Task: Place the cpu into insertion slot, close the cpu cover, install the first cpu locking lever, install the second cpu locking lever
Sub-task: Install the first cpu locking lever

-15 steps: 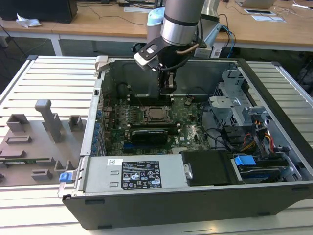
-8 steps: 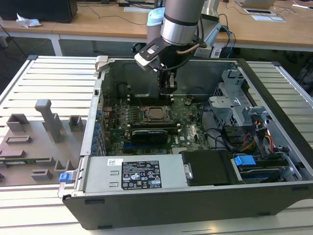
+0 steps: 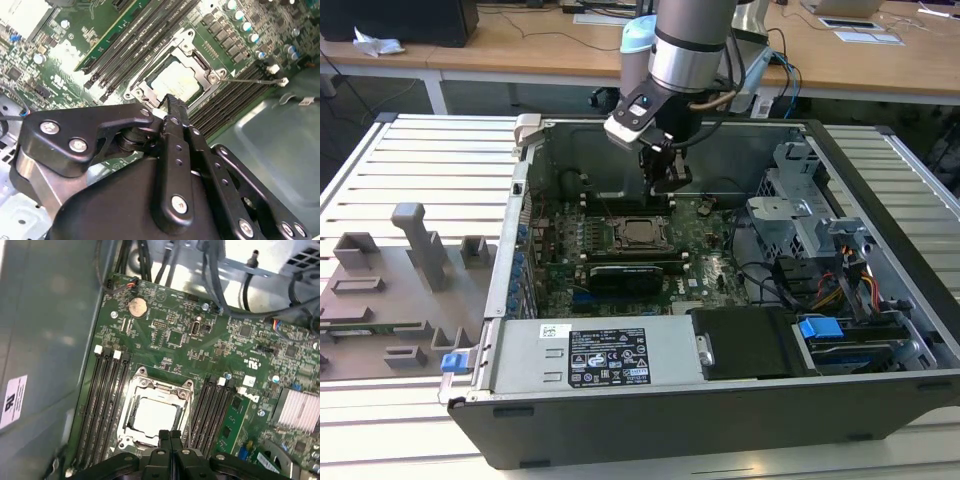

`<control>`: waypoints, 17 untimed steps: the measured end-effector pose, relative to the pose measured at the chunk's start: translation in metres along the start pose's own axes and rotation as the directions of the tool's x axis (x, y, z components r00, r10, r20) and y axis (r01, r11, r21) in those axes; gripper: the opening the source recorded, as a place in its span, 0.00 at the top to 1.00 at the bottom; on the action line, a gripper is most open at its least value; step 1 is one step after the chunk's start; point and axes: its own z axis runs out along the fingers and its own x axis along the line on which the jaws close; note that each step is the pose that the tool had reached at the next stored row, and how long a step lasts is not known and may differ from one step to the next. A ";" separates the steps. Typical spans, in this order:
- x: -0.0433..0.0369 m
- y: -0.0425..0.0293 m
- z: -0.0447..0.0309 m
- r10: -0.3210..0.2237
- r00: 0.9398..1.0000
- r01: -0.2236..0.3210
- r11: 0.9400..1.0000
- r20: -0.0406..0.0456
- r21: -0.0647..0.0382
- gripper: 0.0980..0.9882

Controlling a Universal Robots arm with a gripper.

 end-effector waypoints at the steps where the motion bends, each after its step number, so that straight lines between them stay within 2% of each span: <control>1: 0.0000 0.0000 0.0000 -0.039 0.999 0.039 0.999 0.004 0.000 0.99; 4: 0.0000 0.0000 0.0000 -0.092 0.996 0.092 0.996 0.009 0.000 0.99; 6: 0.0000 0.0000 0.0000 -0.134 0.991 0.134 0.991 0.014 0.000 0.99; 13: 0.0000 0.0000 0.0000 -0.207 0.978 0.207 0.978 0.021 0.001 0.99; 15: 0.0000 0.0000 0.0000 -0.242 0.970 0.242 0.970 0.025 0.001 0.99; 17: 0.0000 0.0000 0.0000 -0.264 0.964 0.264 0.965 0.027 0.002 0.99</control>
